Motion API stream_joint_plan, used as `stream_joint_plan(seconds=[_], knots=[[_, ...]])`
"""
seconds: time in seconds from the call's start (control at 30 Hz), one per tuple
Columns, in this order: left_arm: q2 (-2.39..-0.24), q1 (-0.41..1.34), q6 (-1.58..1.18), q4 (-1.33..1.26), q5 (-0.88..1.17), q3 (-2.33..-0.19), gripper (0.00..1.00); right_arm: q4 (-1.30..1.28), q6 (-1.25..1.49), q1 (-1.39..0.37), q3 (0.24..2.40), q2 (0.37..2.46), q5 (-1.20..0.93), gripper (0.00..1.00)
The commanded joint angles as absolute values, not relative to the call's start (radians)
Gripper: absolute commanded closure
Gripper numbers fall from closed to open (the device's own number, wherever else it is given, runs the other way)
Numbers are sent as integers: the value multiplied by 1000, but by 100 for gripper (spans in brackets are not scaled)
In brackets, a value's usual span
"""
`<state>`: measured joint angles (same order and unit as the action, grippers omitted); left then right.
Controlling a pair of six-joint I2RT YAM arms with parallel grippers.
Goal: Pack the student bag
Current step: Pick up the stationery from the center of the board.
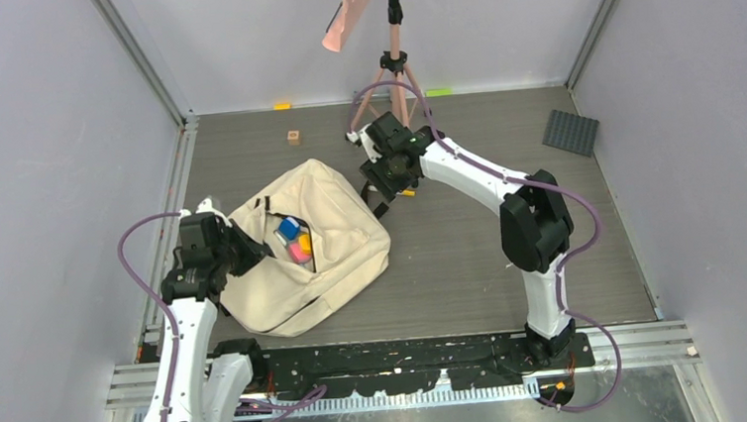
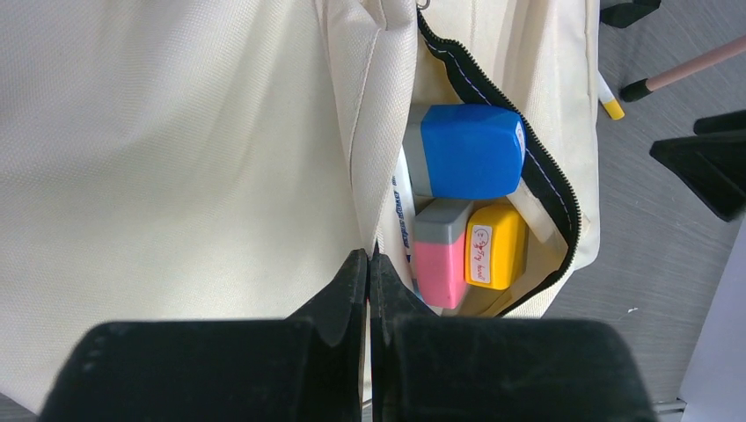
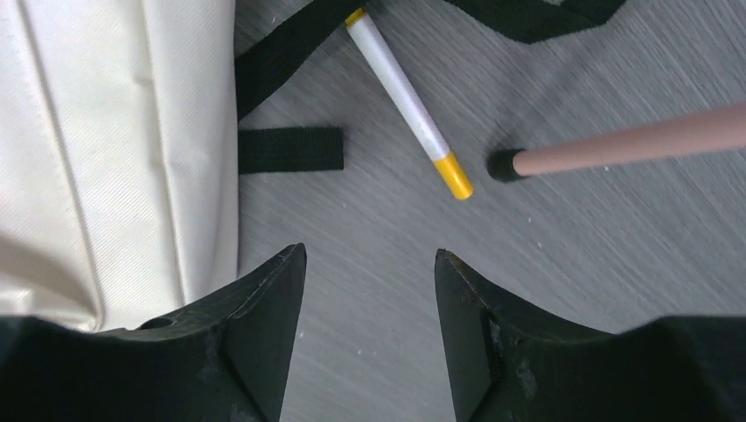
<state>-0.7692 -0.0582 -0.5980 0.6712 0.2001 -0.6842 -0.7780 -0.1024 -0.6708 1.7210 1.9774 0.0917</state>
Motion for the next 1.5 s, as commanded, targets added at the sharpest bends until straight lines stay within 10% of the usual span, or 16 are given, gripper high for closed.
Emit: stream_joint_plan(seconds=[0.0, 0.87, 1.47], knots=[[-736, -60, -595, 665, 152, -735, 100, -679, -209, -644, 1742, 2046, 35, 39], [-713, -60, -578, 710, 152, -739, 100, -700, -216, -607, 1951, 2336, -39, 56], [-734, -59, -588, 670, 180, -715, 100, -629, -78, -614, 1702, 2143, 56, 99]])
